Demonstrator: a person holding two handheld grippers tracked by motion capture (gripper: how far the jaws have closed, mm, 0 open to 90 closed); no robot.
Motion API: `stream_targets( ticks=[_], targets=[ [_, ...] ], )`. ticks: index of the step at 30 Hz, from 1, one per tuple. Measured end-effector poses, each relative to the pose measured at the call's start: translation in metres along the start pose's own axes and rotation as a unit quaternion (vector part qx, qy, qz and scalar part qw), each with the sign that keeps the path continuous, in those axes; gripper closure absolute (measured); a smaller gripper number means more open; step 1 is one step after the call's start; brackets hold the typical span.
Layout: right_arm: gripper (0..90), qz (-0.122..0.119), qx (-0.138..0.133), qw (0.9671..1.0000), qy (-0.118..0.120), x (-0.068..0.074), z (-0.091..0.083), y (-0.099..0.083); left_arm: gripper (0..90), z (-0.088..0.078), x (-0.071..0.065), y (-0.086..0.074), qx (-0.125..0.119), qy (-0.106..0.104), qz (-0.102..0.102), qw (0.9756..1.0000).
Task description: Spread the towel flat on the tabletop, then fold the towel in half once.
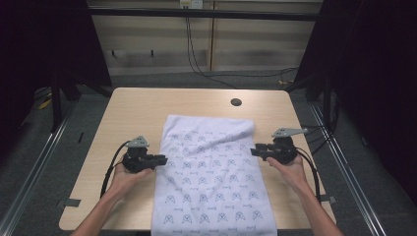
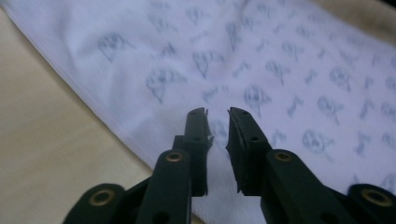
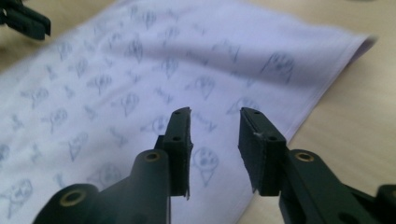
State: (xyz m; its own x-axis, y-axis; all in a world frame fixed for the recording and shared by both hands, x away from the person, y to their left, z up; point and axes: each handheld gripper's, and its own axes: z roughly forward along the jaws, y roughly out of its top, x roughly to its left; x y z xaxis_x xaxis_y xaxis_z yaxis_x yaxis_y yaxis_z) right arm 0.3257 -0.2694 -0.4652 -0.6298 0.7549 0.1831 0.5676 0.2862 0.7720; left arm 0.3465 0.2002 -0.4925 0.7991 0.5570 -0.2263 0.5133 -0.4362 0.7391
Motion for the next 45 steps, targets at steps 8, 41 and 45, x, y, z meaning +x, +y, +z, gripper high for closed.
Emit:
stream_targets(
  ticks=[8, 41, 45],
  targets=[
    [68.8, -0.023, 0.068, 0.9970, -0.027, 0.003, 0.030, -0.022, 77.9, 0.002, -0.003, -0.014, 0.022, -0.002, 0.002, 0.9998],
    [62.6, 0.004, 0.025, 0.9996, -0.010, 0.005, 0.019, -0.015, 59.3, 0.017, 0.014, 0.011, -0.002, 0.009, -0.031, 0.9995],
    [60.6, 0.004, 0.037, 0.9988, -0.030, -0.003, 0.024, -0.016, 67.8, 0.022, 0.011, 0.008, 0.019, 0.028, 0.001, 0.9994]
  ],
)
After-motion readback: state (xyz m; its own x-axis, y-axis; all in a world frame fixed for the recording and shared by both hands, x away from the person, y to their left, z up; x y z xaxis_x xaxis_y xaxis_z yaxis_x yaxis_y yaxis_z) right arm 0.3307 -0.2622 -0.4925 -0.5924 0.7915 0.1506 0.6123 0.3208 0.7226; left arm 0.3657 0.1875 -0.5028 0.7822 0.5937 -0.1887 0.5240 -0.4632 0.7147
